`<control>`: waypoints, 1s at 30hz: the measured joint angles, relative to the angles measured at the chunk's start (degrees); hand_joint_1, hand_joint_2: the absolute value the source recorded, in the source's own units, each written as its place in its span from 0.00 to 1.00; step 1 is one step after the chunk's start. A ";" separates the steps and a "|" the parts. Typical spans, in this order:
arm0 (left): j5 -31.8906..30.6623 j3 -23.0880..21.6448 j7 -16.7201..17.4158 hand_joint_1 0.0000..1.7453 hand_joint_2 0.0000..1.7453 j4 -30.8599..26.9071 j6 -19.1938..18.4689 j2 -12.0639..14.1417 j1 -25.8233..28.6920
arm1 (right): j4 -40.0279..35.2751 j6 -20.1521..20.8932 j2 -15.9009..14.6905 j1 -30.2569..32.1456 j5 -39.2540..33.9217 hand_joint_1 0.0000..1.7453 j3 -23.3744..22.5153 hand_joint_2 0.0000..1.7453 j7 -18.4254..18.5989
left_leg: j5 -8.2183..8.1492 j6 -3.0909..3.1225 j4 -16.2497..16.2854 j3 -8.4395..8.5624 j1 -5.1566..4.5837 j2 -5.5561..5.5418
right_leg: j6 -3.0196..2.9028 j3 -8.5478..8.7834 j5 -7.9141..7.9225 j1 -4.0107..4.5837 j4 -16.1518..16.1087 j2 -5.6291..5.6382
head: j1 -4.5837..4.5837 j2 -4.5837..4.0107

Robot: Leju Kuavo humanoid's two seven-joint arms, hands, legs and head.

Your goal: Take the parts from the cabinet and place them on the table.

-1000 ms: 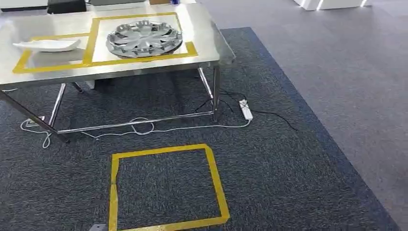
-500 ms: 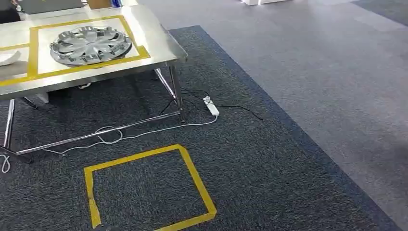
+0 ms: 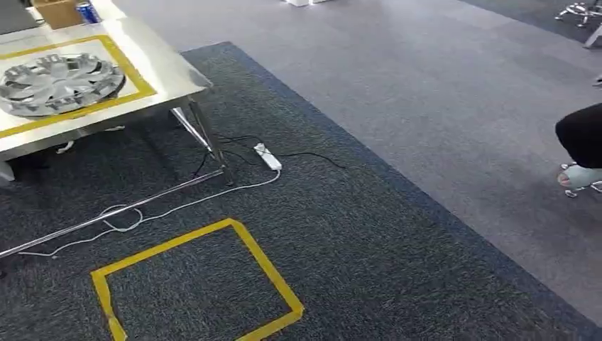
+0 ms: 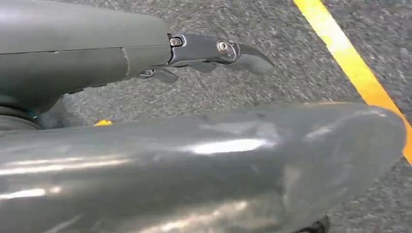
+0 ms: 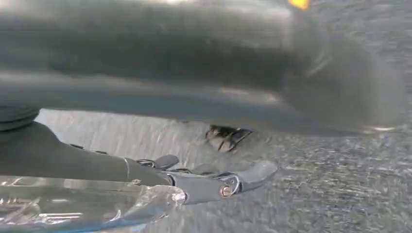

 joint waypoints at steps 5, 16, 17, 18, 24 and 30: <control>0.33 0.59 -0.04 0.00 0.00 0.00 0.22 -0.52 0.09 | -0.04 1.40 0.94 -0.94 -4.34 0.00 -8.12 0.00 -1.82 | -7.66 -0.97 11.64 -5.06 0.36 -5.41 | -1.65 -0.08 0.94 -0.28 -0.50 3.00 | -0.66 0.00; 3.43 2.78 -0.17 0.00 0.00 0.00 -0.59 -1.20 -0.01 | -0.26 2.45 1.82 -1.04 -9.23 0.00 -15.13 0.00 -5.64 | -0.46 0.93 0.67 -0.71 0.23 -9.68 | 0.63 -1.60 2.09 -0.32 -0.74 11.36 | -0.68 0.00; 3.48 2.80 -0.17 0.00 0.00 0.00 -0.70 -1.51 -0.08 | -0.35 2.52 1.82 -0.90 -9.60 0.00 -15.18 0.00 -5.81 | -0.12 1.44 0.33 -0.71 0.67 -8.65 | 0.80 -1.67 2.00 -0.31 -0.46 11.17 | -0.79 0.00; 3.48 2.86 -0.24 0.00 0.00 -0.02 -0.68 -1.33 -0.20 | -0.35 2.65 1.88 -0.88 -9.80 0.00 -15.18 0.00 -6.04 | -0.13 1.83 0.32 -0.72 0.59 -8.14 | 0.87 -2.30 0.75 -0.01 1.05 7.49 | -0.35 0.00; 3.65 3.61 -0.33 0.00 0.00 -0.02 -0.59 -1.57 0.27 | -0.37 3.46 1.99 -1.41 -11.19 0.00 -15.24 0.00 -6.45 | -0.47 2.18 0.35 -0.50 0.12 -2.87 | 1.77 -8.50 -5.27 -0.28 15.61 2.45 | 0.20 0.00; 2.65 3.76 -0.33 0.00 0.00 -0.02 -0.28 -1.66 0.01 | -0.50 3.81 2.21 -1.72 -12.01 0.00 -15.24 0.00 -6.82 | -1.20 0.44 0.45 0.62 -0.35 0.34 | 0.08 -0.13 0.17 0.17 0.43 -0.71 | 0.00 0.00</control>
